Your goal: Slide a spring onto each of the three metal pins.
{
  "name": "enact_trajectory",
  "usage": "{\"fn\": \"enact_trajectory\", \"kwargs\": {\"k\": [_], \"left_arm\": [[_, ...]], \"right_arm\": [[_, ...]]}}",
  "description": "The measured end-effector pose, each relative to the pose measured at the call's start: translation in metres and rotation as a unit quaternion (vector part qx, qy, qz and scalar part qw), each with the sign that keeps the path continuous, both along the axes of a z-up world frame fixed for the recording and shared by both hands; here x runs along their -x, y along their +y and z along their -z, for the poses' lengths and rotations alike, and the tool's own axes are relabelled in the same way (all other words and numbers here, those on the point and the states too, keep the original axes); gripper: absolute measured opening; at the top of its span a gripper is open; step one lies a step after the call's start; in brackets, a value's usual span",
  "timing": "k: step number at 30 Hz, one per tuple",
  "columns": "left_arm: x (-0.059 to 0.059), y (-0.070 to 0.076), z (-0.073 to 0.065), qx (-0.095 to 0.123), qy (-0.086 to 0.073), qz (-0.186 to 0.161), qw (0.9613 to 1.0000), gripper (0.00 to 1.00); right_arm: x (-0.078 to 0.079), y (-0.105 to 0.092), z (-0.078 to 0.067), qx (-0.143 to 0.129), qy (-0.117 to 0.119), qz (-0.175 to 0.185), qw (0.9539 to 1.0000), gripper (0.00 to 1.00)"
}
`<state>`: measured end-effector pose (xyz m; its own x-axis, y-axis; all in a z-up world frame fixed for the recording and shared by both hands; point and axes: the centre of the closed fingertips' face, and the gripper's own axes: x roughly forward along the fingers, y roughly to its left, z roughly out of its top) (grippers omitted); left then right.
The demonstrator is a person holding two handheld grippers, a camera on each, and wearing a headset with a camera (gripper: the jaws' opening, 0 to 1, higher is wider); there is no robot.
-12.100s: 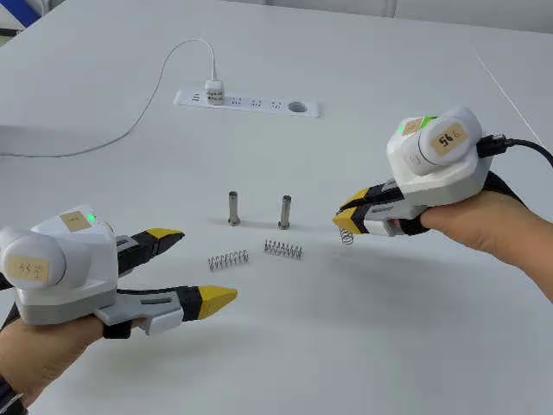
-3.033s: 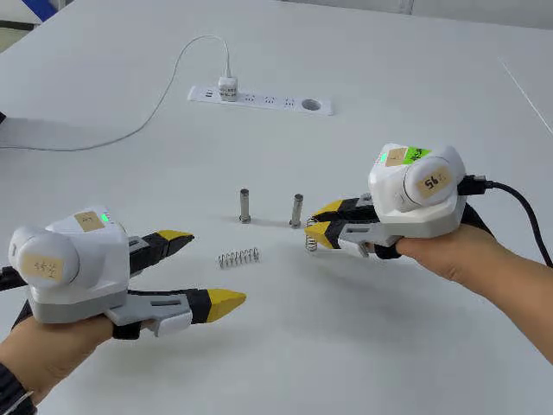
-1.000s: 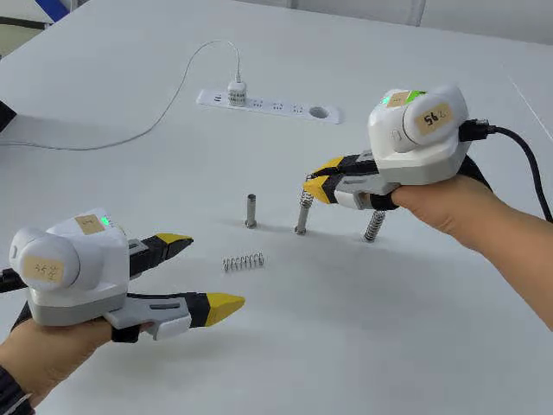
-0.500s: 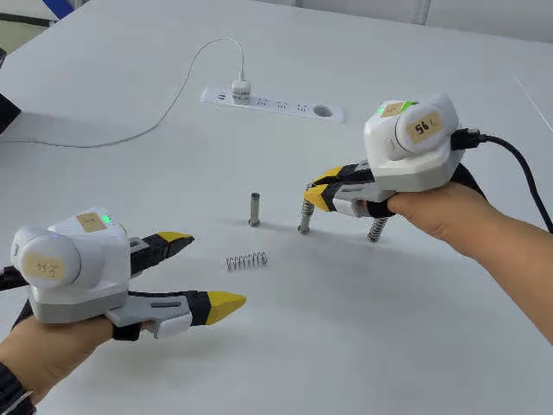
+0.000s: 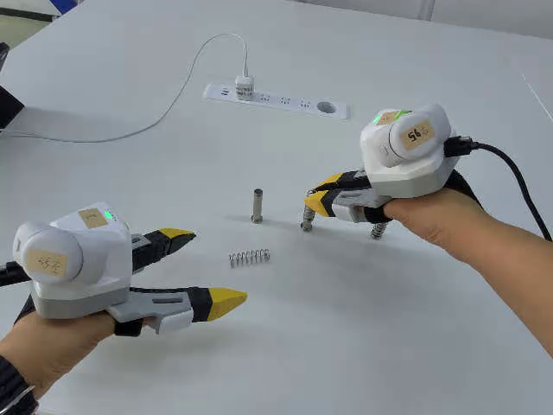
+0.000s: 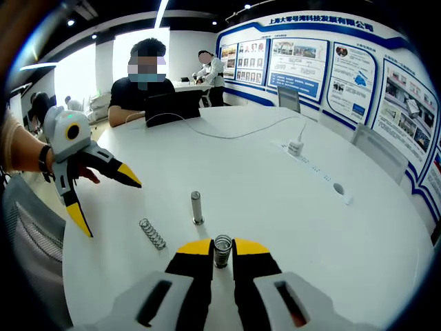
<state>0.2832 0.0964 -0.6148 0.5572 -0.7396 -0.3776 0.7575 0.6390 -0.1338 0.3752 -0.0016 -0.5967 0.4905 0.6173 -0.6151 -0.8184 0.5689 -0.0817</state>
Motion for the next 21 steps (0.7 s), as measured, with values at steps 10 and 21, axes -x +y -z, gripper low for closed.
{"fn": "enact_trajectory", "kwargs": {"k": [10, 21], "left_arm": [[0.0, 0.001, 0.001, -0.001, 0.001, 0.001, 1.0, 0.71], [-0.001, 0.001, 0.002, -0.001, 0.002, 0.0, 1.0, 0.71]], "right_arm": [[0.0, -0.001, 0.009, 0.004, 0.007, 0.003, 1.0, 0.12], [0.002, -0.001, 0.014, 0.007, 0.011, 0.002, 0.9999, 0.12]]}}
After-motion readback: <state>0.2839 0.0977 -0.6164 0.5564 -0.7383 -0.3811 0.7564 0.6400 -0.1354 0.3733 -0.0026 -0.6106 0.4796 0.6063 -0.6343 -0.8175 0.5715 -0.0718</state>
